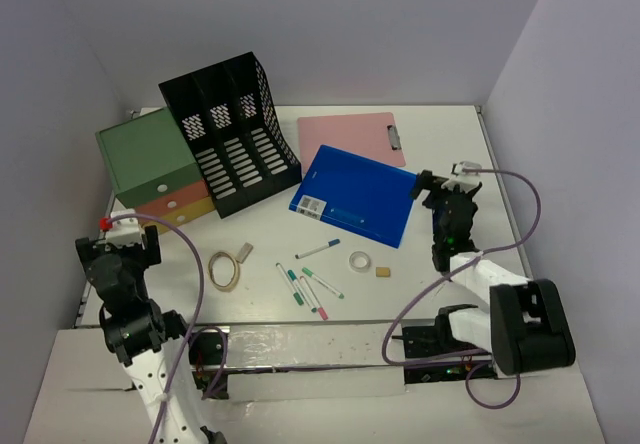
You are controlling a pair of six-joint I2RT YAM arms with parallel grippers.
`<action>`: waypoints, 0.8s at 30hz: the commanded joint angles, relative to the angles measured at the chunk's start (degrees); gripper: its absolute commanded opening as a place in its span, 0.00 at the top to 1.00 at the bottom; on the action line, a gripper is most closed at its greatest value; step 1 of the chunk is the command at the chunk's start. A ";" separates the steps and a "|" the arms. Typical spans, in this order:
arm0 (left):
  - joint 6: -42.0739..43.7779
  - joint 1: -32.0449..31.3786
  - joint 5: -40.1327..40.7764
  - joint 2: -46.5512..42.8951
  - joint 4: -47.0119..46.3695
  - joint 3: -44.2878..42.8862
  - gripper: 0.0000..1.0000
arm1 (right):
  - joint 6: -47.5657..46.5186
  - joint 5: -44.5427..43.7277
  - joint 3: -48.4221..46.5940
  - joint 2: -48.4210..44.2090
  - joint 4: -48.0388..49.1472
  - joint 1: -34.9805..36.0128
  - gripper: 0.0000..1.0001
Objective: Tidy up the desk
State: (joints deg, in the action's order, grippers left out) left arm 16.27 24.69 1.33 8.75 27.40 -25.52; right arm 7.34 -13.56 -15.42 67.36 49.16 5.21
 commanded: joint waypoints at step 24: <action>11.11 -1.93 -23.02 31.05 21.54 -36.39 0.57 | 11.92 7.31 -50.88 10.15 -40.34 41.92 0.17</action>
State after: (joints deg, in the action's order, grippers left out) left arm 20.96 22.98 -19.20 45.85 52.72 -64.63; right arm 17.28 -5.54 -64.12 77.13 9.96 45.70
